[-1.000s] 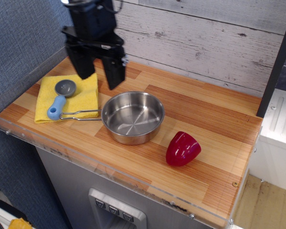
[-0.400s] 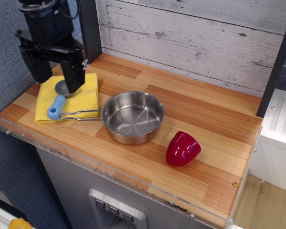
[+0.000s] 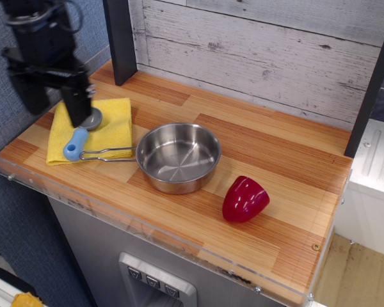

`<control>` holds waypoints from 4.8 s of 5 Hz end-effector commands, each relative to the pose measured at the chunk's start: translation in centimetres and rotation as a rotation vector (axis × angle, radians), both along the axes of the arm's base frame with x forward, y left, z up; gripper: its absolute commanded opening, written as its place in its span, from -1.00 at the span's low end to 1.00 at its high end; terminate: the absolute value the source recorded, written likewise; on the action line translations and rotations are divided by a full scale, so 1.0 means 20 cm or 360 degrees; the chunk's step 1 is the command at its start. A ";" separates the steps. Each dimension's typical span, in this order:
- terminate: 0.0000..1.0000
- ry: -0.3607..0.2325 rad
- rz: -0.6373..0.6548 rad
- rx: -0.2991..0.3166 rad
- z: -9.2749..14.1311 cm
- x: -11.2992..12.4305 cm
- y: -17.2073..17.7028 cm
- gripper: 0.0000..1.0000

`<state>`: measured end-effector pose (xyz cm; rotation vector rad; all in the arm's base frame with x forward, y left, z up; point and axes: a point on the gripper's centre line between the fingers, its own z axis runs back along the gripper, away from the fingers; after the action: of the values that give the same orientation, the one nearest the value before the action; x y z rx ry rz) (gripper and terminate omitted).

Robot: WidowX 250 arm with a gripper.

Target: Move the spoon to the left of the pot.

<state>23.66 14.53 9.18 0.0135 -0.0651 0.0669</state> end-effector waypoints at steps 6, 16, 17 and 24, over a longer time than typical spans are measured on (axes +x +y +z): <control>-1.00 0.0067 0.0008 0.0035 -0.27 0.16 0.07 1.00; -1.00 -0.0083 -0.0283 -0.0144 0.00 0.57 -0.87 -1.00; -1.00 -0.0033 -0.0311 -0.0200 -0.03 0.63 -1.02 -1.00; -1.00 -0.0355 -0.0071 0.0281 -0.13 0.40 -1.00 -1.00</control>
<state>31.45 -5.27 4.75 0.1922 -0.2376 0.0049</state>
